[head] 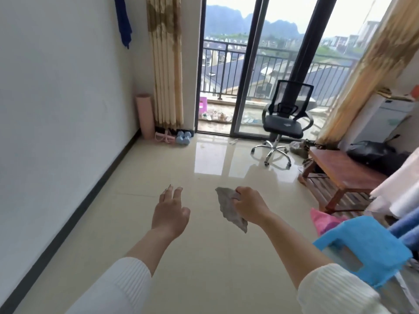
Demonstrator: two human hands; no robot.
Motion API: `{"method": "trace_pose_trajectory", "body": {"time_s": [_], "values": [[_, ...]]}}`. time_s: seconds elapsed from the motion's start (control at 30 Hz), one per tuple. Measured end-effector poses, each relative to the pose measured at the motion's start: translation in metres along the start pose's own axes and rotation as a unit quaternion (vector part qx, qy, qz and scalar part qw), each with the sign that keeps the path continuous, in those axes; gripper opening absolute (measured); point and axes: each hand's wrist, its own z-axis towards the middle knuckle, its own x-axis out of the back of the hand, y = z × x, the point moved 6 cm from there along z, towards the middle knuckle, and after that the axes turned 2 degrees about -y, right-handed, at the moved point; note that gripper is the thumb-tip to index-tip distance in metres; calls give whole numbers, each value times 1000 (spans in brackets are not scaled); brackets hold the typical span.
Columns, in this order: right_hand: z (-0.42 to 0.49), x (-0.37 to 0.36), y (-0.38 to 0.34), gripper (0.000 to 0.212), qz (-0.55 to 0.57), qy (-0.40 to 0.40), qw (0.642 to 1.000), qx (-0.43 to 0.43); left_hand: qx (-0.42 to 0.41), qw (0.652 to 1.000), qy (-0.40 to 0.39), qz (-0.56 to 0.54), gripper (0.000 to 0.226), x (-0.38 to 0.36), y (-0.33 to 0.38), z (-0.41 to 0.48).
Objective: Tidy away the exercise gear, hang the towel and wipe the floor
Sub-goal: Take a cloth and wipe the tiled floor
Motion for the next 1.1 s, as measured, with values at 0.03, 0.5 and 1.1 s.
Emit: {"method": "trace_pose_trajectory", "body": {"time_s": [0.03, 0.5, 1.1], "values": [[29, 0, 0, 18, 5, -3, 1000, 5, 3, 1000, 4, 1, 62, -4, -2, 27], [438, -27, -39, 23, 0, -85, 995, 43, 97, 995, 7, 1, 60, -25, -63, 414], [872, -102, -87, 25, -125, -279, 934, 185, 394, 913, 69, -80, 59, -109, -147, 693]]}}
